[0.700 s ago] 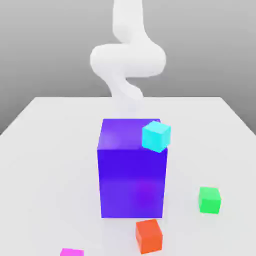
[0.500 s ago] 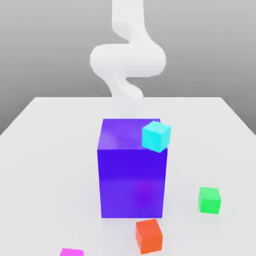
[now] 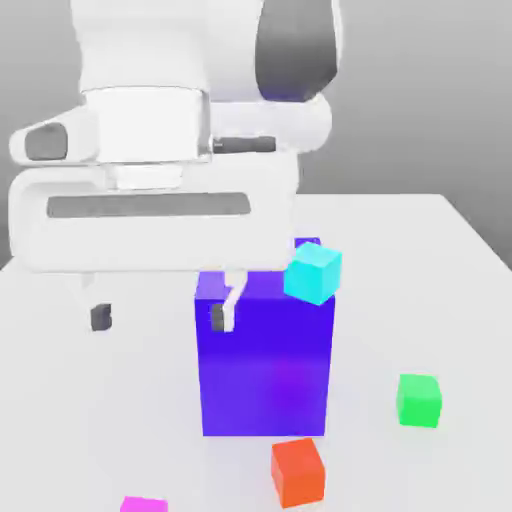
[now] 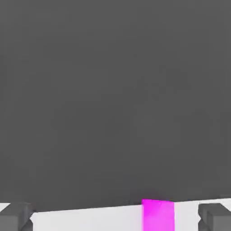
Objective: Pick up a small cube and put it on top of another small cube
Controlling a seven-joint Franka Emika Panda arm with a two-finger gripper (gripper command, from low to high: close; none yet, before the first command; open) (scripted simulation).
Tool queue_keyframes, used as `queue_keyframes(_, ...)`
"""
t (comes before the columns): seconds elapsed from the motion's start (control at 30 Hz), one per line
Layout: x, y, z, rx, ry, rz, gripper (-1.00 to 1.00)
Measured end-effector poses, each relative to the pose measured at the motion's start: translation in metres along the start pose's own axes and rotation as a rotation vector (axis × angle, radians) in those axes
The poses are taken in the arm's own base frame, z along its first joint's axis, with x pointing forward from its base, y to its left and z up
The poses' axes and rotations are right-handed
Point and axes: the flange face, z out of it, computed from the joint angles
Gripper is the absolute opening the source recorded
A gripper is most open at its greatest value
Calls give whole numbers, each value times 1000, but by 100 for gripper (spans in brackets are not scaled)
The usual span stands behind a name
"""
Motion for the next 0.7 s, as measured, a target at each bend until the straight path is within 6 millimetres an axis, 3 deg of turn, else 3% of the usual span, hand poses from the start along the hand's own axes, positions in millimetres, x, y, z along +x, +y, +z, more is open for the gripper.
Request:
queue_keyframes(0.3, 0, 56, 153, -178, -116, 28, 0)
queue_keyframes(0.43, -6, 71, 212, -193, -125, 29, 0)
queue_keyframes(0.47, -8, 73, 221, -193, -126, 29, -100)
queue_keyframes(0.7, -8, 73, 220, -194, -126, 29, -100)
